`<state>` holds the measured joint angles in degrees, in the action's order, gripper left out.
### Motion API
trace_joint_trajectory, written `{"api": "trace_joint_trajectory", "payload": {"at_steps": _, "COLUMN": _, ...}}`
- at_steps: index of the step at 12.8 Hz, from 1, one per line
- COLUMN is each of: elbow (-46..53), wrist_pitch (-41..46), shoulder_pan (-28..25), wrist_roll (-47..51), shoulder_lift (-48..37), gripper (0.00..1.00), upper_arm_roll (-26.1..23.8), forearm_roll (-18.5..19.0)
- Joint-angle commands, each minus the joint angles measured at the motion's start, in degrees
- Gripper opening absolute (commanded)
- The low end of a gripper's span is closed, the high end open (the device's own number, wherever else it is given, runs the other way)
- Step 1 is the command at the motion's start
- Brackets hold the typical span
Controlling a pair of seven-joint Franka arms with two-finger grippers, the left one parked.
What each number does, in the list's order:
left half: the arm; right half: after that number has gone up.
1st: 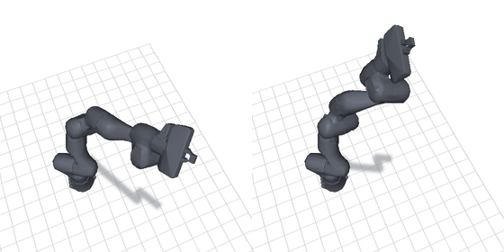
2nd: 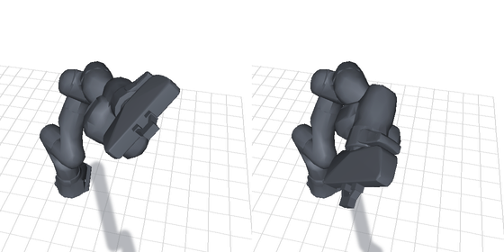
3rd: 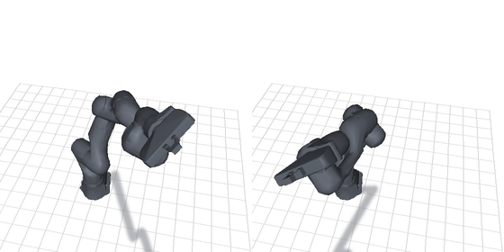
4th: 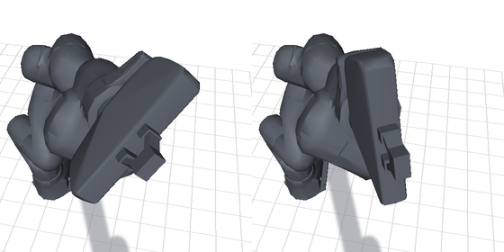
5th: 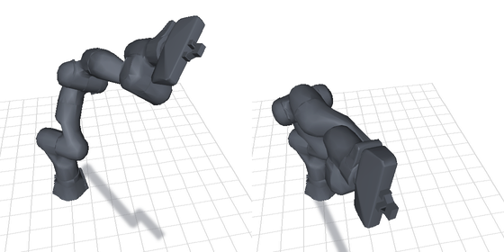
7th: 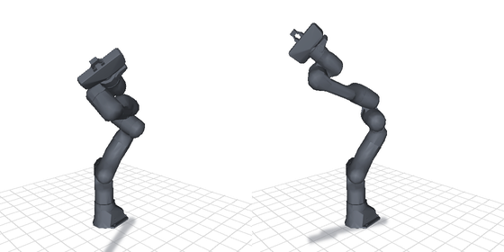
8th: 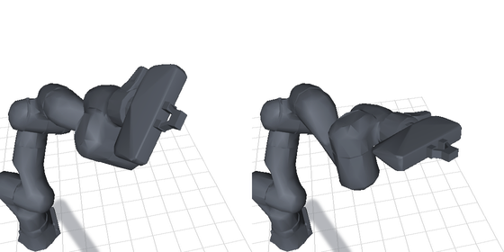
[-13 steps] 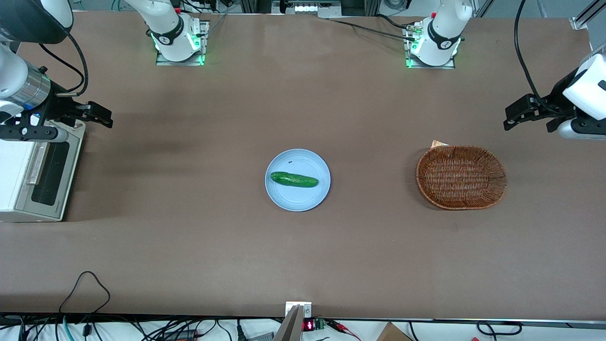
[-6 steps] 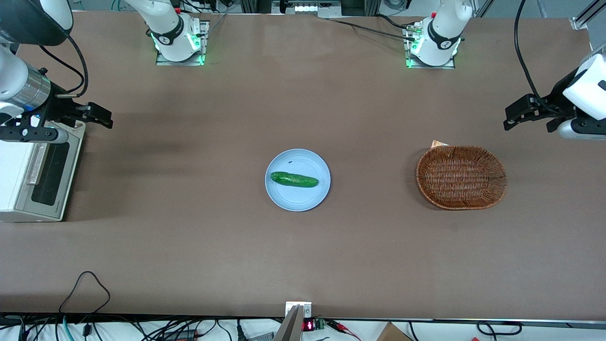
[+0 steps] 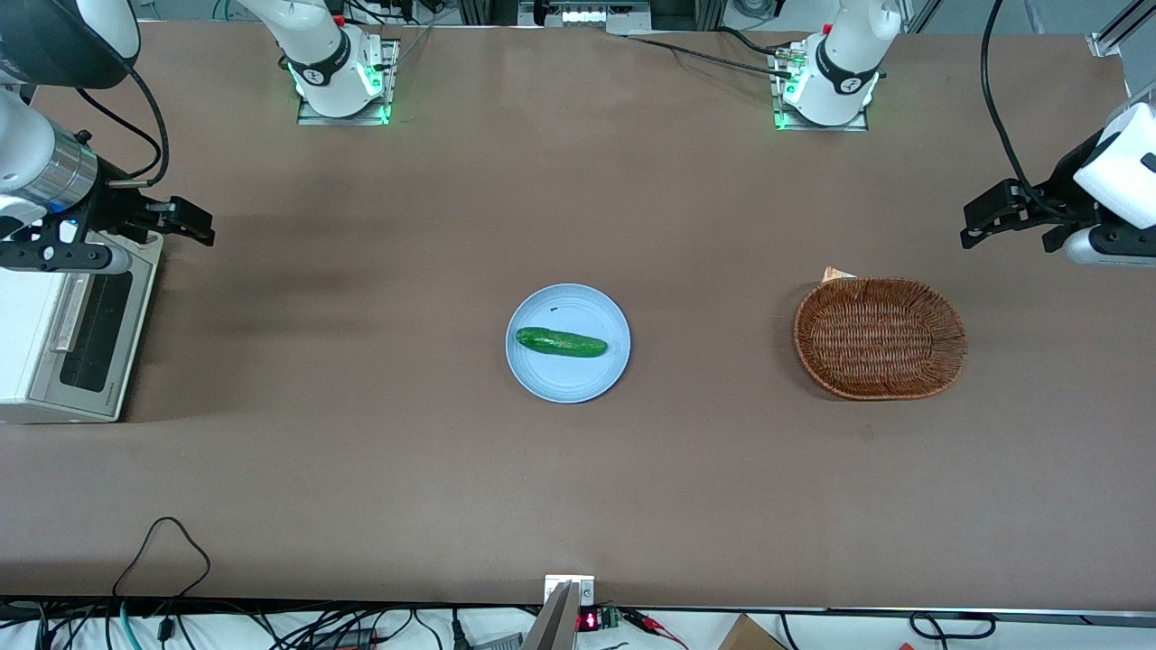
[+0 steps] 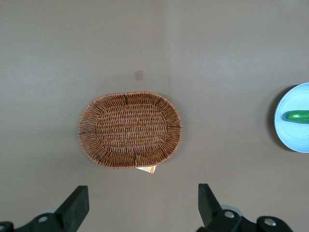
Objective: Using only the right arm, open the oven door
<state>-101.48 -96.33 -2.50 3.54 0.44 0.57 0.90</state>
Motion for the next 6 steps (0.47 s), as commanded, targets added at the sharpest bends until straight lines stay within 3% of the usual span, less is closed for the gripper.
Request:
{"api": "trace_joint_trajectory", "payload": {"at_steps": 1, "elbow": 1.4, "wrist_pitch": 1.3, "shoulder_pan": 0.1, "wrist_roll": -0.9, "shoulder_lift": 0.7, "gripper": 0.23, "upper_arm_roll": -0.1, "forearm_roll": -0.2}}
{"api": "trace_joint_trajectory", "payload": {"at_steps": 6, "elbow": 3.0, "wrist_pitch": 2.2, "shoulder_pan": 0.0, "wrist_roll": -1.2, "shoulder_lift": 2.0, "gripper": 0.02, "upper_arm_roll": -0.2, "forearm_roll": -0.1}}
